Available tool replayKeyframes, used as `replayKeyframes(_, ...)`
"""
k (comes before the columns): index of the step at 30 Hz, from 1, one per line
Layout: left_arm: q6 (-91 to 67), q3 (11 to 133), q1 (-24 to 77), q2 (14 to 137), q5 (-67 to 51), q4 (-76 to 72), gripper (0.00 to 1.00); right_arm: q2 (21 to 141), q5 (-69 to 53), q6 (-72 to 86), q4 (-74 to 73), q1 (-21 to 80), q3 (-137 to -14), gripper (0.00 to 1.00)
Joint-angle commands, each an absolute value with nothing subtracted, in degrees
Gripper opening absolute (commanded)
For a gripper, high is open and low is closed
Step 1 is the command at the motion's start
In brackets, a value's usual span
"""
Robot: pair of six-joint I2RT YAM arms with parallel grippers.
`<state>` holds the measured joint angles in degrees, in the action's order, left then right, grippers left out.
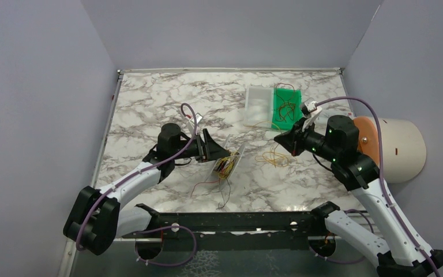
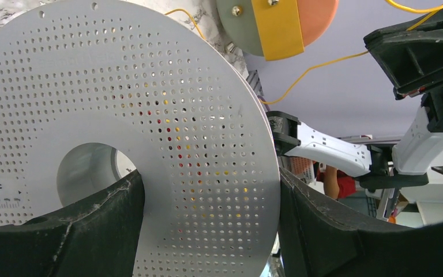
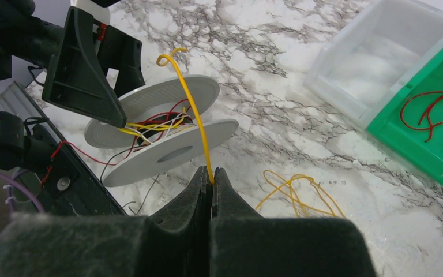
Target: Wrap the cables
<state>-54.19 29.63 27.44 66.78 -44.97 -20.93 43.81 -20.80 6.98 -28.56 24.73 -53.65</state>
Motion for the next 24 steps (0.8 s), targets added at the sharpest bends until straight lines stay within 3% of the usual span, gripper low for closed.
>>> replayKeyframes(1, -55.19, 27.82, 26.62, 67.64, -46.81, -23.65, 0.18, 44.09, -22.32, 6.85, -28.42, 24.52, -53.67, 0.01)
replayKeyframes(24, -53.46, 23.13, 22.29, 73.17, -46.93, -25.84, 0.51, 45.96, -21.01, 7.38, -26.48, 24.52, -51.66, 0.01)
